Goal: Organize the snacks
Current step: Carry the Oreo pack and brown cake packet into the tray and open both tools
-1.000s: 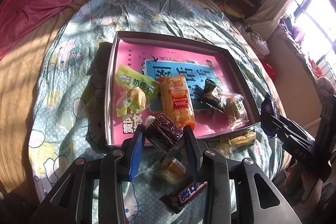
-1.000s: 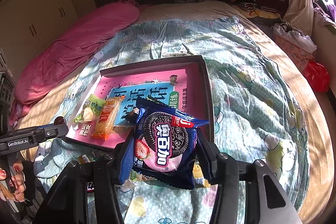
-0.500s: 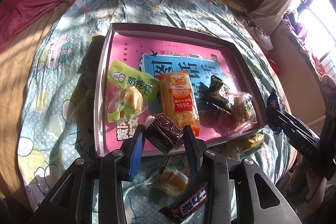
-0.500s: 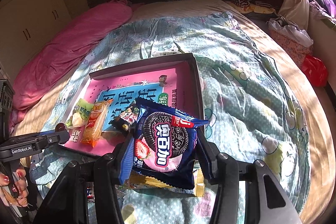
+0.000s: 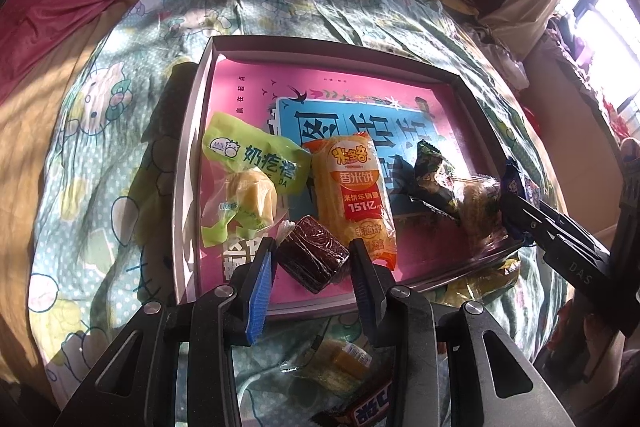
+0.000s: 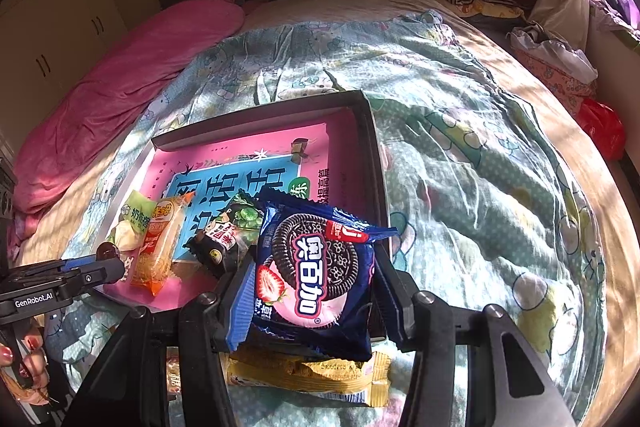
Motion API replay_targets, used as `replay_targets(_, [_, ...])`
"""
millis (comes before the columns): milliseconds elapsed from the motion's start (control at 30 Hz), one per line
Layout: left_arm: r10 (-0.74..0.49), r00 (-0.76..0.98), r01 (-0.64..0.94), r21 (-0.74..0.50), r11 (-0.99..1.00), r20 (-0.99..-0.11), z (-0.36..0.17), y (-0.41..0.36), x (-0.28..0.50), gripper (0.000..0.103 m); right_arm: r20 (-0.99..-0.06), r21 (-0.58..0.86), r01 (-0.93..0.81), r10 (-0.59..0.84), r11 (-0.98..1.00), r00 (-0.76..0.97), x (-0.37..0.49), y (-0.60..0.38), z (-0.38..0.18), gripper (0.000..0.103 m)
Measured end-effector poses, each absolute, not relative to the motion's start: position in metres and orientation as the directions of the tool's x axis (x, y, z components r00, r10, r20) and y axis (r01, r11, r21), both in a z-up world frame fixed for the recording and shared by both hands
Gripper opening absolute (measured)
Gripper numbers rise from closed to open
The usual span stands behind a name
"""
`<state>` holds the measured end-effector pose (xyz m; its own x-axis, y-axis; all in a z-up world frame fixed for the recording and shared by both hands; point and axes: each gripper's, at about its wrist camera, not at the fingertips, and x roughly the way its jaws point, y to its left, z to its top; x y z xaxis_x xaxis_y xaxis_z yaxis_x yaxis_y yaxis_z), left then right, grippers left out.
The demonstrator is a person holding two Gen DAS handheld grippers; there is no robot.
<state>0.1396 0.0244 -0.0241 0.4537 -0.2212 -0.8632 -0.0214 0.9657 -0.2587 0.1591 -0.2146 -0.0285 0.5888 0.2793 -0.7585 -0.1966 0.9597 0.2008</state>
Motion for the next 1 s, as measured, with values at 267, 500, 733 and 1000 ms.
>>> replay_targets(267, [-0.221,0.447,-0.025,-0.259,0.966,-0.867,-0.028,0.025,0.141,0.038,-0.757,0.227,-0.209,0.307,0.951,0.576,0.166,-0.206,-0.034,0.053])
replay_targets(500, [-0.218,0.441,-0.03,-0.258,0.966,-0.87,-0.03,0.025,0.144,0.038,-0.753,0.251,-0.207,0.325,0.946,0.572,0.167,-0.206,-0.039,0.053])
replay_targets(733, [-0.218,0.44,-0.029,-0.257,0.966,-0.871,-0.03,0.024,0.145,0.038,-0.755,0.249,-0.185,0.31,0.951,0.578,0.165,-0.212,-0.037,0.053])
replay_targets(1000, [-0.219,0.44,-0.024,-0.256,0.966,-0.871,-0.029,0.023,0.146,0.038,-0.76,0.257,-0.156,0.299,0.954,0.577,0.16,-0.22,-0.035,0.055])
